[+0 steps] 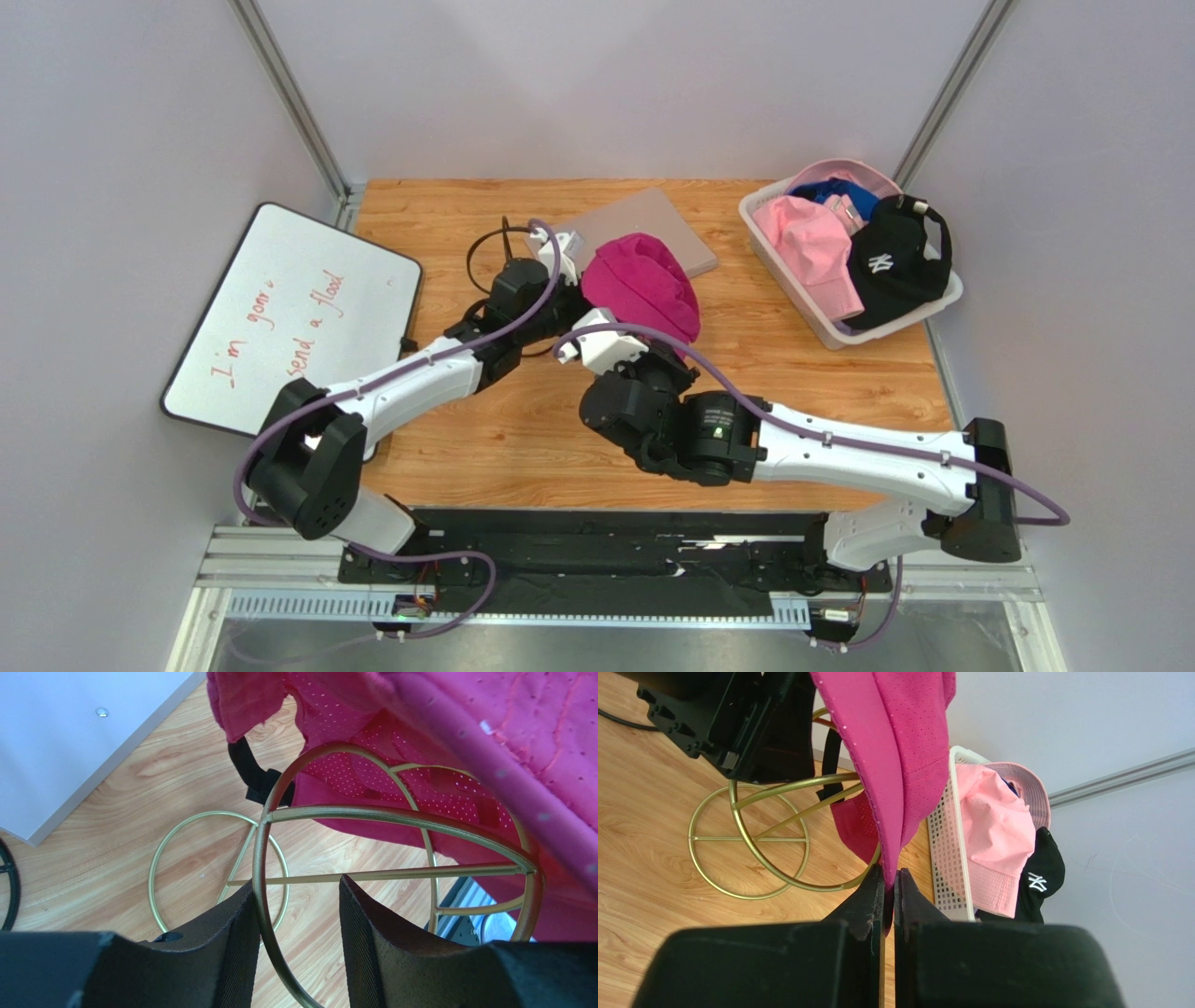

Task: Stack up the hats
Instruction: Place the hat on the hat stand.

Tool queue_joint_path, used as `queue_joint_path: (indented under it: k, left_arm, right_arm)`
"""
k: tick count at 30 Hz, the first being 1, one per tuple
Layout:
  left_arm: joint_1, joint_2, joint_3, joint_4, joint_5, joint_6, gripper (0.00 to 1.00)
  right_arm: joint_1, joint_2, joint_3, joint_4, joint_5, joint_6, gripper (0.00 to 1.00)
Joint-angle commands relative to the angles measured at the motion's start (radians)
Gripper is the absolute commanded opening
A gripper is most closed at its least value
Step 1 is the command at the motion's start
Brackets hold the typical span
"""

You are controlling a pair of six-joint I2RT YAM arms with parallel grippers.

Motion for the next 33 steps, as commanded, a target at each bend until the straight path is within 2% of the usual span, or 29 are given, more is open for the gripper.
queue_joint_path:
  k: [1, 4, 5, 6, 10, 13, 22, 27, 33]
  left_arm:
    - [-0.008, -0.037, 0.041, 0.037, -0.021, 0.006, 0.52]
    - [-0.008, -0.1, 0.02, -0.008, -0.052, 0.022, 0.61]
    - [-0.007, -0.119, 0.017, -0.043, -0.06, 0.026, 0.65]
    - [-0.008, -0.137, 0.012, -0.06, -0.076, 0.029, 0.75]
    - [-0.007, -0.252, -0.038, -0.112, -0.113, 0.043, 0.88]
    - [-0.007, -0.309, -0.066, -0.175, -0.13, 0.049, 0.9]
    - [-0.008, -0.537, -0.173, -0.31, -0.204, 0.029, 0.88]
    - [-0.007, -0.653, -0.203, -0.296, -0.206, -0.029, 0.87]
    - [-0.008, -0.621, -0.186, -0.201, -0.164, -0.104, 0.92]
  right_arm:
    - [0.022, 0.039, 0.024, -0.044, -0.006, 0.073, 0.0]
    - [0.02, 0.05, 0.002, -0.045, -0.04, 0.1, 0.0]
    - [0.02, 0.05, -0.008, -0.042, -0.048, 0.104, 0.0]
    - [0.02, 0.05, -0.013, -0.035, -0.055, 0.11, 0.0]
    - [0.02, 0.053, -0.045, 0.002, -0.078, 0.107, 0.0]
    - [0.02, 0.062, -0.053, 0.007, -0.08, 0.11, 0.0]
    - [0.02, 0.058, -0.087, 0.017, -0.081, 0.112, 0.0]
    - [0.022, 0.056, -0.102, 0.036, -0.092, 0.112, 0.0]
    - [0.025, 0.076, -0.13, 0.06, -0.095, 0.103, 0.0]
